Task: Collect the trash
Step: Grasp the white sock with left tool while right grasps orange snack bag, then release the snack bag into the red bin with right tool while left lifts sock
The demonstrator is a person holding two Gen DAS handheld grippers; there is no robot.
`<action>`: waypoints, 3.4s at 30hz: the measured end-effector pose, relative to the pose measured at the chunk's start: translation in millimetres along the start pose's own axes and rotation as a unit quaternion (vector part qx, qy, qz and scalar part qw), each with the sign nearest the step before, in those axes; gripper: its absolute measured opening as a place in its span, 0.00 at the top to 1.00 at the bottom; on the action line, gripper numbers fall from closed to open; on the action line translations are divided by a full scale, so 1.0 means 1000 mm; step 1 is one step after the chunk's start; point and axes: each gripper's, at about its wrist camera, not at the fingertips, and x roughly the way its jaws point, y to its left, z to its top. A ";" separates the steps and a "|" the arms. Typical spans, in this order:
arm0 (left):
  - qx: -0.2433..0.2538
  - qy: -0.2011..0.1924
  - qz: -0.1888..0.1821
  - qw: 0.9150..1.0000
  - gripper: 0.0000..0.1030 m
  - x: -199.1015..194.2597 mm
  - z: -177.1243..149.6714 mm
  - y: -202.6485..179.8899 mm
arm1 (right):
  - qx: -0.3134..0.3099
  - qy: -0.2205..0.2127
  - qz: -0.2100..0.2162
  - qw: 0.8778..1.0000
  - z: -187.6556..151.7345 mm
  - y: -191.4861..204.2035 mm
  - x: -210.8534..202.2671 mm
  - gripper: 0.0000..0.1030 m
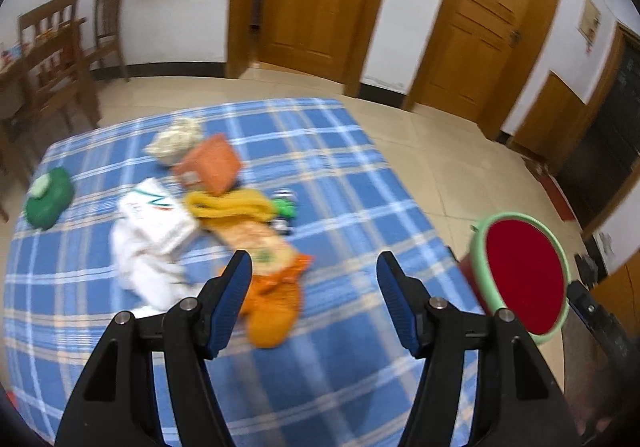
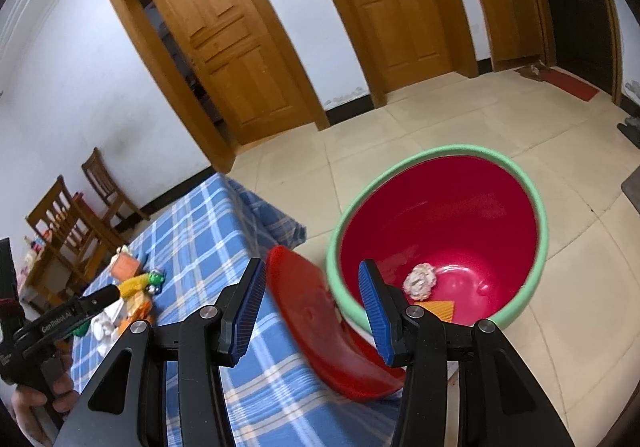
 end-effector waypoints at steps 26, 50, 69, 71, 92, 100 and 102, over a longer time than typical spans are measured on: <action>-0.139 0.021 0.085 0.986 0.37 0.023 -0.016 0.134 | -0.071 0.088 0.049 0.992 -0.018 0.091 0.059 0.51; -0.171 0.019 -0.005 0.985 0.67 0.033 -0.024 0.150 | -0.188 0.194 0.139 0.953 -0.048 0.222 0.145 0.48; -0.175 -0.018 0.004 0.984 0.68 0.003 -0.025 0.159 | -0.246 0.199 0.127 0.940 -0.059 0.248 0.168 0.42; -0.175 -0.019 0.003 0.984 0.68 0.002 -0.025 0.159 | -0.252 0.200 0.121 0.939 -0.061 0.251 0.173 0.42; -0.164 -0.036 -0.003 0.986 0.68 -0.018 -0.026 0.149 | -0.243 0.144 0.145 0.948 -0.047 0.222 0.116 0.61; -0.144 -0.039 -0.019 0.989 0.68 -0.025 -0.023 0.129 | -0.209 0.115 0.141 0.961 -0.031 0.186 0.080 0.61; -0.138 -0.039 -0.025 0.989 0.68 -0.027 -0.022 0.122 | -0.197 0.106 0.137 0.965 -0.027 0.174 0.072 0.61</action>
